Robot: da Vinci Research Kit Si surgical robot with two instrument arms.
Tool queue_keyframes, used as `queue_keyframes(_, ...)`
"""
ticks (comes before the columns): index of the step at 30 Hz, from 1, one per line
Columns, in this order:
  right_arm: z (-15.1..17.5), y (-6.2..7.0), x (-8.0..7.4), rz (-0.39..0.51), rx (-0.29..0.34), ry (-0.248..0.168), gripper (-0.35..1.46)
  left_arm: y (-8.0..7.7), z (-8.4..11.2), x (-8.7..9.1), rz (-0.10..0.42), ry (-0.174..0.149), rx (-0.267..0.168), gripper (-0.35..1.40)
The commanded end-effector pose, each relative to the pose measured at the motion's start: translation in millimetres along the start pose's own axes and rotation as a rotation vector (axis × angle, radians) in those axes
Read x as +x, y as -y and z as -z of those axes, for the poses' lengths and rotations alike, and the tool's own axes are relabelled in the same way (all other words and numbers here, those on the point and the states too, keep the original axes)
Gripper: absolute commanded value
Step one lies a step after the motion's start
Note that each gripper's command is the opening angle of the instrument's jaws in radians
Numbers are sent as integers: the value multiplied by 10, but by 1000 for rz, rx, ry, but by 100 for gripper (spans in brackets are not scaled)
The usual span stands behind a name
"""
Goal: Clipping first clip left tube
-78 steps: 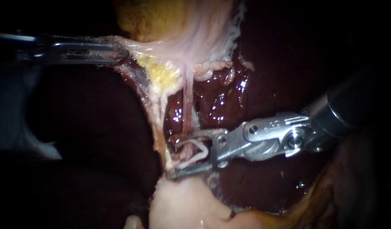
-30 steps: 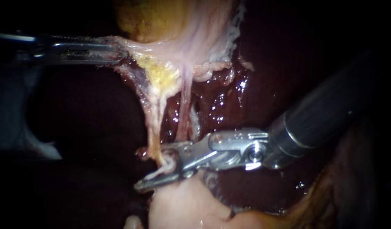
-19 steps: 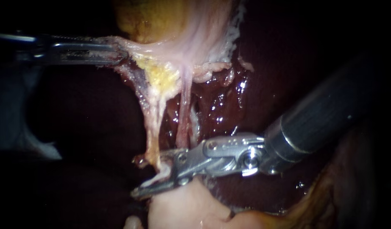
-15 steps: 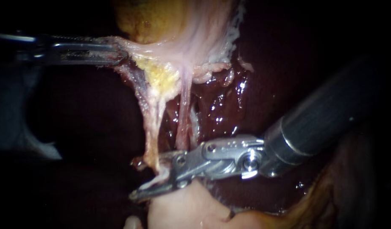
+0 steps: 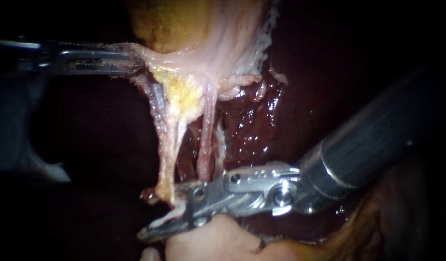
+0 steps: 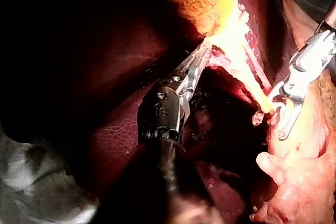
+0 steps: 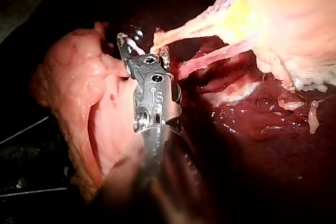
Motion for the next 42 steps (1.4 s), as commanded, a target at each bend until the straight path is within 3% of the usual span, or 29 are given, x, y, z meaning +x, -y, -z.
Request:
queue_keyframes(1,-1,1,1,0,0,0,39,0,0,0,0,0,0,-35)
queue_keyframes(12,0,-2,0,0,-20,0,23,0,0,0,0,0,0,-35)
queue_keyframes(20,1,-5,-1,-7,-35,16,-9,0,0,0,0,0,0,-35)
queue_keyframes(23,1,-4,-1,-19,-38,15,-35,0,0,0,0,0,0,-35)
queue_keyframes(27,2,-4,-2,-102,-44,21,-35,0,0,0,0,0,0,-35)
queue_keyframes(42,2,-8,-4,-108,-32,36,-35,1,1,1,0,1,-1,-35)
